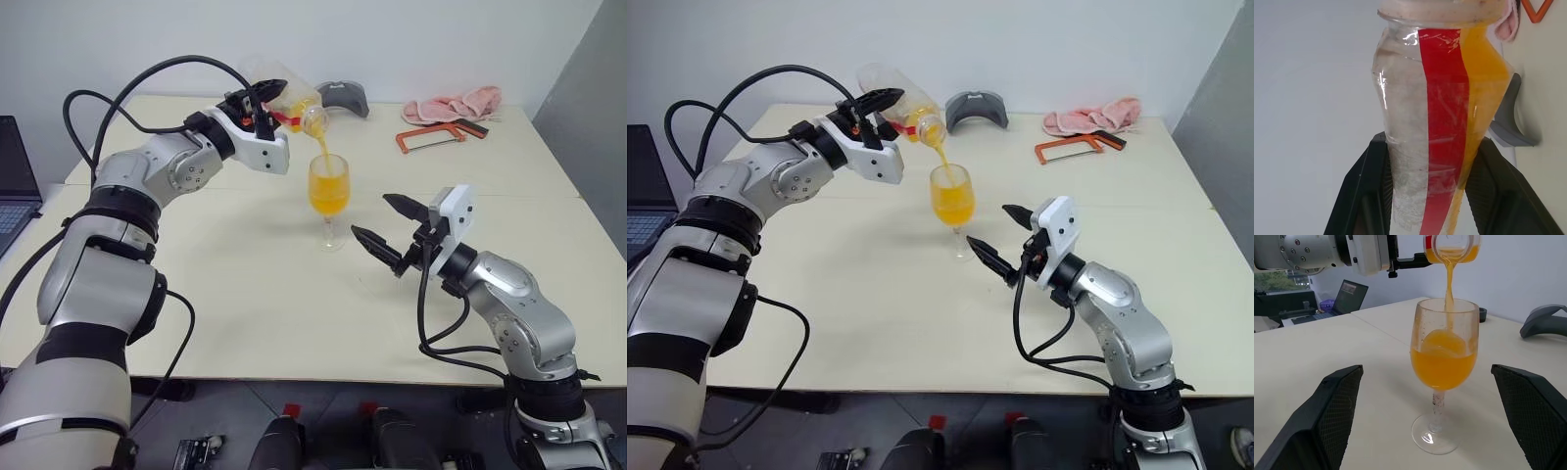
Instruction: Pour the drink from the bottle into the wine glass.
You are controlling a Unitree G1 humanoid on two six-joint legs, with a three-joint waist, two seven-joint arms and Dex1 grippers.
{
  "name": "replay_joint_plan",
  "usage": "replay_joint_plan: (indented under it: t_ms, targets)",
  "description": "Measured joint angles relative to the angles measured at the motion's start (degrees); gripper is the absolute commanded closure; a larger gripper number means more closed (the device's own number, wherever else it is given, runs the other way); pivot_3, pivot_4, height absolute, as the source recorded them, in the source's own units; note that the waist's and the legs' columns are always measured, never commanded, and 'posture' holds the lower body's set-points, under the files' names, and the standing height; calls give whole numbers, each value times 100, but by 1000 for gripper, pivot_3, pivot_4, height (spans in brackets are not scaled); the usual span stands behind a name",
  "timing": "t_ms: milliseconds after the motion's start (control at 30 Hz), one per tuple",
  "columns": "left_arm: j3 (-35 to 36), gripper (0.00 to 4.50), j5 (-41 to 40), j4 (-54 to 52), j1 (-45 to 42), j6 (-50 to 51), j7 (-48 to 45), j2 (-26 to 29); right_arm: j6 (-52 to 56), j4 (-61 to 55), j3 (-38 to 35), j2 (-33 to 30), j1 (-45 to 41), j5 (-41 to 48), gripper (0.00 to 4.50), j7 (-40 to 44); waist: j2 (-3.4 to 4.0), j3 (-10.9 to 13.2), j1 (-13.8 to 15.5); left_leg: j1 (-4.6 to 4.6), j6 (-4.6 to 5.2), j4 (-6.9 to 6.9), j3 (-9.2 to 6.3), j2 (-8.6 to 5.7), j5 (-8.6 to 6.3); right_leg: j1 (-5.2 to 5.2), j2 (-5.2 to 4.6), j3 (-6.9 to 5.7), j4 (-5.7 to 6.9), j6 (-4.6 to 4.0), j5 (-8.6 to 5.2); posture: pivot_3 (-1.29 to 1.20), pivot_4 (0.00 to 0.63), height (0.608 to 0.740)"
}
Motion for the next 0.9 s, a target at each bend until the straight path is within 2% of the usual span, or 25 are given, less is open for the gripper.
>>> replay_joint_plan:
  t_ms: [533,900]
  targets:
    - [-35,2839,-49,92,0,17,-115,-25,-13,0,30,0,21,-62,0,-29,0,0,0,0,0,1,0,0,0,0,0,0,1,0,0,0,150,740]
    - [462,2839,-1126,93,361,174,-1112,-248,-568,5,297,5,8,-572,0,-5,0,-1,-35,1,-3,2,1,2,2,-2,0,0,3,0,0,0,150,740]
